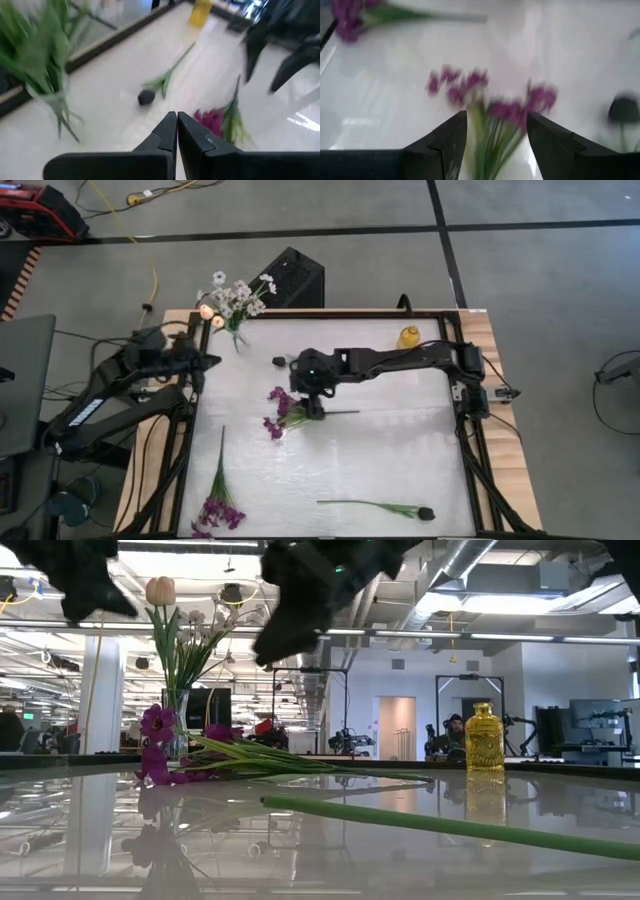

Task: Sort flowers into vase by color
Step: Put the top purple flowers into the yellow vase

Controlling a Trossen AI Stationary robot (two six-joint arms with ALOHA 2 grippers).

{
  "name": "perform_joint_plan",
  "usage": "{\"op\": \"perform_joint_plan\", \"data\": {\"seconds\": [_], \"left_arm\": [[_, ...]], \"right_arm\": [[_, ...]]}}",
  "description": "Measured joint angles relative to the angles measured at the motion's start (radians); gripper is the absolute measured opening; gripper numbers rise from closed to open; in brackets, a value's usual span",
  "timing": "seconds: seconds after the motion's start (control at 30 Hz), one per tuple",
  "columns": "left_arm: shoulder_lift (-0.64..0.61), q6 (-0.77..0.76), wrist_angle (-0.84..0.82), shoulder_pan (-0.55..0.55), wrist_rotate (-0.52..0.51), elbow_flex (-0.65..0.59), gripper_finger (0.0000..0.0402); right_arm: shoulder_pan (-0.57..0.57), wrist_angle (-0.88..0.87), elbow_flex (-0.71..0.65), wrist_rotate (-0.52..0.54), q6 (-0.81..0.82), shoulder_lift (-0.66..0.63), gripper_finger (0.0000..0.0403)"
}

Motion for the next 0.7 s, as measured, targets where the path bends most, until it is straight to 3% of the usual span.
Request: {"op": "perform_joint_plan", "data": {"seconds": [0.17,0.37,0.7], "left_arm": [[0.005,-0.011,0.06,-0.005,0.089,-0.115,0.0],[0.012,-0.031,0.107,-0.076,0.165,-0.13,0.0],[0.013,-0.043,0.225,-0.297,0.127,-0.16,0.0]], "right_arm": [[0.026,-0.236,0.0,0.001,0.096,-0.05,0.023],[0.05,-0.436,0.0,0.023,0.122,-0.093,0.023],[0.054,-0.383,-0.002,0.059,0.123,-0.023,0.023]]}}
